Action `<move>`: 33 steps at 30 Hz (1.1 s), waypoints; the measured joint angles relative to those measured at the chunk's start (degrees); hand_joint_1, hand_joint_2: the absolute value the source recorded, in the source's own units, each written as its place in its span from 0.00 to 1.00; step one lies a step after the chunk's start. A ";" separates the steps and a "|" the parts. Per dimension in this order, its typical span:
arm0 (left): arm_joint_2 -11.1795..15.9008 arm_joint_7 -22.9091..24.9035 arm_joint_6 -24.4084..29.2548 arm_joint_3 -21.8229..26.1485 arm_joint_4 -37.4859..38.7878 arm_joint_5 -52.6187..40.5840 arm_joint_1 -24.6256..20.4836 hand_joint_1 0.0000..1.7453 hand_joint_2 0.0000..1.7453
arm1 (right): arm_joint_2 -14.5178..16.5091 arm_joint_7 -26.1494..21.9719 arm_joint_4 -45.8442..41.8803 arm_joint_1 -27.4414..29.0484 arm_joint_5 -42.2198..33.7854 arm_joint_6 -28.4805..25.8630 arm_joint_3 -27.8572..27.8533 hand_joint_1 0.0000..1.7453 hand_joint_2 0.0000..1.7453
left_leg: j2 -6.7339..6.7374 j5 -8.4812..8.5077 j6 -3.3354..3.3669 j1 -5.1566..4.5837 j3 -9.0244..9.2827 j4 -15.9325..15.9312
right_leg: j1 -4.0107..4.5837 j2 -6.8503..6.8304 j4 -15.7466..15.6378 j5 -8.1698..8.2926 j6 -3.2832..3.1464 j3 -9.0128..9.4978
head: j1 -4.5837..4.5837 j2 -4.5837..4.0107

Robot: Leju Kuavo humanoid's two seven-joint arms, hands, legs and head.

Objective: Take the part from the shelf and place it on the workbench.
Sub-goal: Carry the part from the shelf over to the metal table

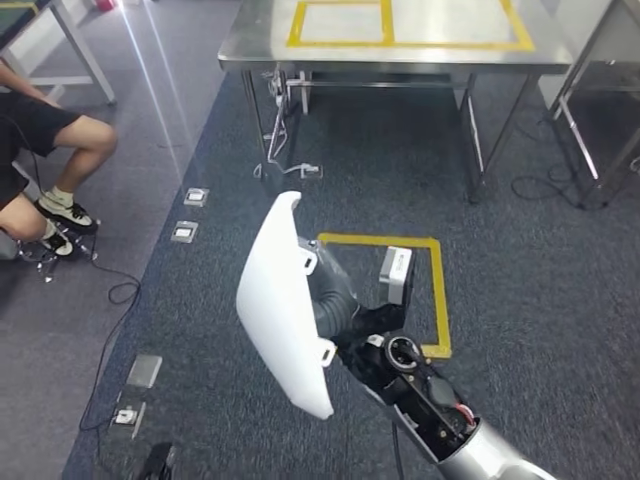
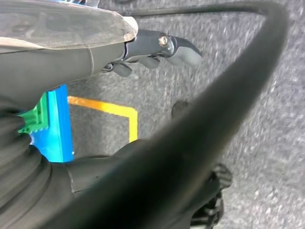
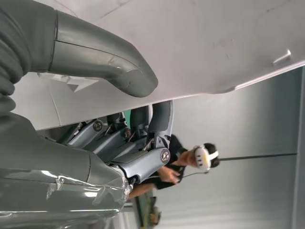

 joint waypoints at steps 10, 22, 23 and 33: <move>-0.44 0.21 0.04 0.01 -0.01 -0.07 0.04 0.00 1.00 | 0.09 -0.08 -0.20 0.00 0.01 0.11 -0.31 1.00 1.00 | 0.88 -2.59 0.10 -0.51 -13.90 16.81 | 1.69 -0.19 -1.32 -2.28 -3.68 5.09 | -3.34 0.00; -0.15 0.45 0.40 0.01 0.02 -0.18 0.03 0.00 1.00 | 0.07 -0.32 -0.37 -0.08 0.03 0.21 -0.67 1.00 1.00 | 0.89 3.21 3.61 -2.13 -4.22 0.38 | 2.14 -0.39 12.61 -7.58 -1.67 1.14 | -3.00 0.00; -0.15 0.47 0.42 0.01 0.02 -0.17 0.02 0.00 1.00 | 0.05 -0.32 -0.36 0.00 0.03 0.20 -0.70 1.00 1.00 | 0.85 2.37 3.66 -2.13 -3.19 0.38 | 2.13 -0.40 14.83 -10.13 -1.55 -1.30 | -2.75 0.00; -0.56 0.74 0.49 0.03 0.02 -0.04 -0.32 0.00 1.00 | -0.12 -0.19 -0.33 -0.12 0.04 0.23 -0.80 1.00 1.00 | -0.03 -3.86 1.95 -2.33 3.94 2.66 | 2.56 -0.27 0.57 4.64 -3.35 -3.66 | -1.29 0.00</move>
